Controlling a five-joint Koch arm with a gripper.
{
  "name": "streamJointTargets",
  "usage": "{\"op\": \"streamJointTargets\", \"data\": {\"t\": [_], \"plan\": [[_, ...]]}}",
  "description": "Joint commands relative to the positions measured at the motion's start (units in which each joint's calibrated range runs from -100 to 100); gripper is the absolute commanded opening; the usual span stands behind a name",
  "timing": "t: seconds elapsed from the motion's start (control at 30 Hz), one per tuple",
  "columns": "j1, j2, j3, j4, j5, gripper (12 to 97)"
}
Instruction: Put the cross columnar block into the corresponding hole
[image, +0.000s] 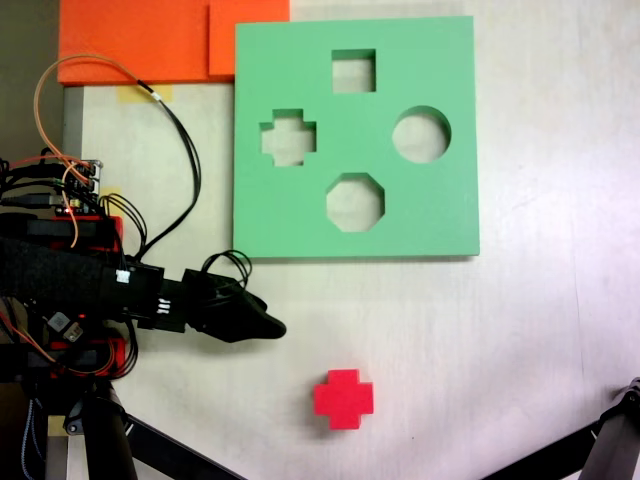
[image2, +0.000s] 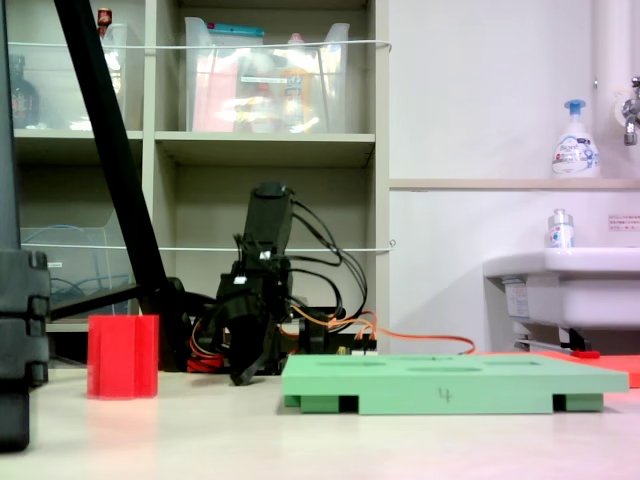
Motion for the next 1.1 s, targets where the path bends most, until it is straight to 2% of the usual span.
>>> {"op": "streamJointTargets", "data": {"t": [0.0, 0.17, 0.3, 0.43, 0.53, 0.77, 0.87, 0.97, 1.07], "plan": [[-3.5, -0.4, -1.0, -5.3, 4.4, 49.7], [-9.6, -0.4, -1.0, -7.0, 14.9, 49.5], [-10.5, -0.4, 9.4, -28.6, 19.5, 50.3], [-8.8, -0.4, 25.4, -54.1, 23.6, 52.2], [-6.7, -0.4, 33.4, -65.3, 25.5, 52.5], [-5.2, -0.4, 48.7, -72.7, 26.3, 53.6], [-4.2, 8.8, 59.8, -80.8, 26.3, 53.9], [-3.0, 14.7, 67.2, -82.0, 26.3, 58.7], [-2.3, 22.5, 75.7, -84.5, 26.3, 67.9]]}}
